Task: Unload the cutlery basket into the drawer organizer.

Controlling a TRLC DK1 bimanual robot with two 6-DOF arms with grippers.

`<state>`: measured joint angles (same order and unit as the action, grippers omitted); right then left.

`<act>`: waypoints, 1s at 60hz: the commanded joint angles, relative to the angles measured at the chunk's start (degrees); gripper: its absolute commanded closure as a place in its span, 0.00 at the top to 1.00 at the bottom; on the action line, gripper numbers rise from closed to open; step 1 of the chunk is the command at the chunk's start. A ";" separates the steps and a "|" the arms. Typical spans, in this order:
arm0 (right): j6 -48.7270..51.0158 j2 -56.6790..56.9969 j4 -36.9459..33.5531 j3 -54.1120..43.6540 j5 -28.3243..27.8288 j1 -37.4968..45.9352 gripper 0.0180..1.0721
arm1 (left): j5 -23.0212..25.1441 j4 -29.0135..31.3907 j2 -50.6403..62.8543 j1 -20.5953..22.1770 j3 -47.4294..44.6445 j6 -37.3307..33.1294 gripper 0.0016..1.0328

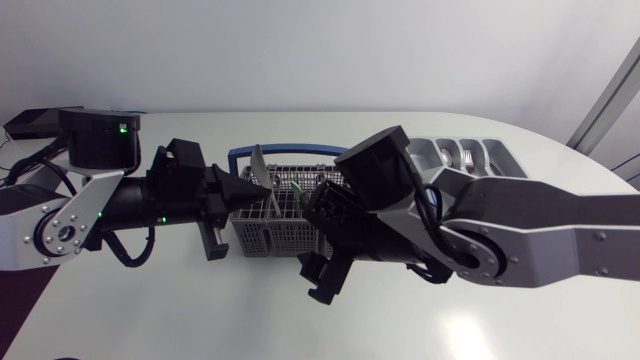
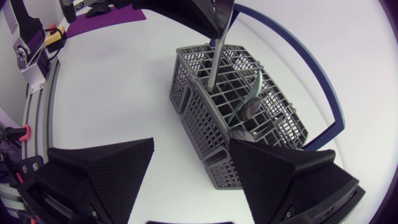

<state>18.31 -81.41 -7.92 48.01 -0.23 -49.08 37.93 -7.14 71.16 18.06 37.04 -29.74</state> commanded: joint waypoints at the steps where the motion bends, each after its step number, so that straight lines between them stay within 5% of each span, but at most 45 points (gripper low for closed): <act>1: 0.77 -1.04 -0.60 0.07 0.05 -0.40 0.83 | 1.53 -0.25 1.79 0.30 1.72 1.44 0.14; 24: 0.77 -1.12 -0.25 -0.81 0.05 -0.40 0.83 | 1.62 -6.49 8.12 -0.14 -1.70 0.47 0.16; 40: 0.77 -0.95 -0.25 -1.16 0.05 -0.40 0.83 | 3.29 -6.57 9.44 -0.14 -1.44 0.47 0.63; 56: 0.77 -0.86 -0.16 -1.43 0.05 -0.40 0.83 | 4.08 -6.14 11.55 0.30 0.23 0.56 0.64; 60: 0.85 -0.86 -0.16 -1.60 0.05 -0.40 0.83 | 4.52 -6.14 11.81 0.39 0.40 0.56 0.48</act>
<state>18.31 -81.41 -7.90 47.90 -0.21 -49.08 41.58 -13.39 81.80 18.06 36.60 -29.76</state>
